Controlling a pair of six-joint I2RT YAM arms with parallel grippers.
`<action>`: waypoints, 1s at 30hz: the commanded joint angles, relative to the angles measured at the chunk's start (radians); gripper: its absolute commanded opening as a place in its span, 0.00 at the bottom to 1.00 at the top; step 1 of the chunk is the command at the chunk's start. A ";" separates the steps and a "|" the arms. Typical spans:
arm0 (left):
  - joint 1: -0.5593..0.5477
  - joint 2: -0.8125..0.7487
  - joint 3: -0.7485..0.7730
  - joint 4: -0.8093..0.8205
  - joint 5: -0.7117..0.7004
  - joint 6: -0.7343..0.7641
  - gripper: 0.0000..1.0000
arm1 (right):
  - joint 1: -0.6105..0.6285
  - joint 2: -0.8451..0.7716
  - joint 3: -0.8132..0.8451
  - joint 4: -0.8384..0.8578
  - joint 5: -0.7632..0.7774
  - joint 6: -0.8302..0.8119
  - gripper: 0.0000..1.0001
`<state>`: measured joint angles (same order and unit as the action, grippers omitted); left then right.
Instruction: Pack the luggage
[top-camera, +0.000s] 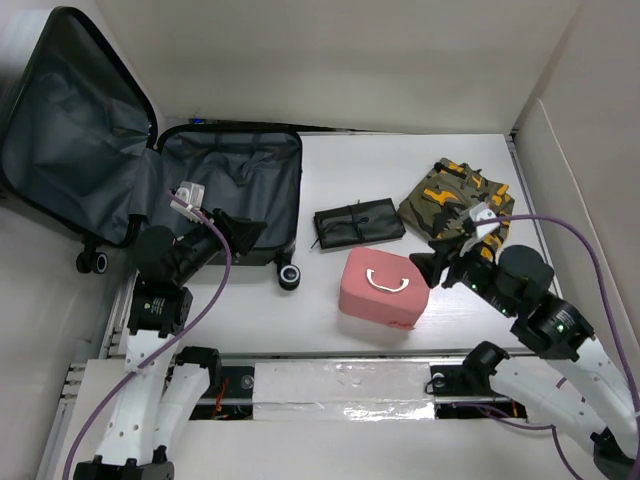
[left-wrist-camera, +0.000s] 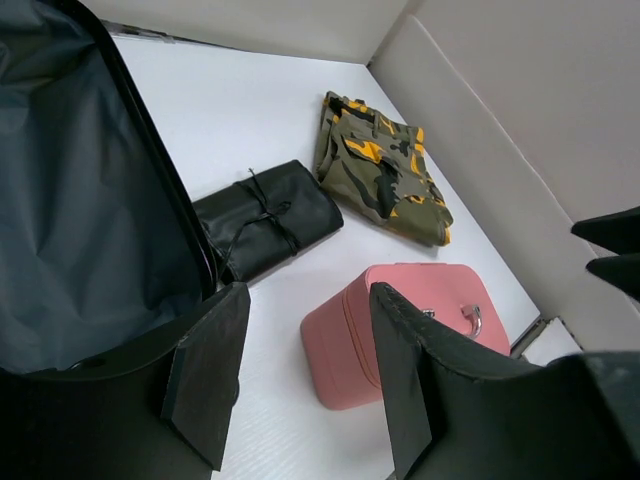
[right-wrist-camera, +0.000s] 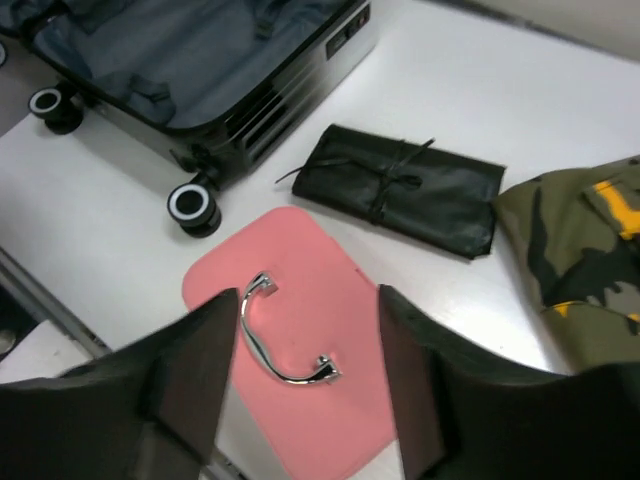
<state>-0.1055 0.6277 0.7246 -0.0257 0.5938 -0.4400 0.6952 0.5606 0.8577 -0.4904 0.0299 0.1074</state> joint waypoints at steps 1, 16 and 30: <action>-0.003 -0.005 0.025 0.040 0.014 0.020 0.49 | 0.006 -0.045 0.044 0.007 0.074 -0.014 0.58; -0.003 -0.019 0.001 0.038 -0.022 0.038 0.07 | 0.015 0.138 0.041 -0.013 -0.009 -0.046 0.10; -0.003 -0.029 0.002 0.027 -0.043 0.047 0.20 | 0.181 0.441 0.043 -0.037 0.016 -0.025 0.38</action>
<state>-0.1055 0.6064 0.7242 -0.0288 0.5480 -0.4034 0.8558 0.9886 0.8745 -0.5304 0.0292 0.0830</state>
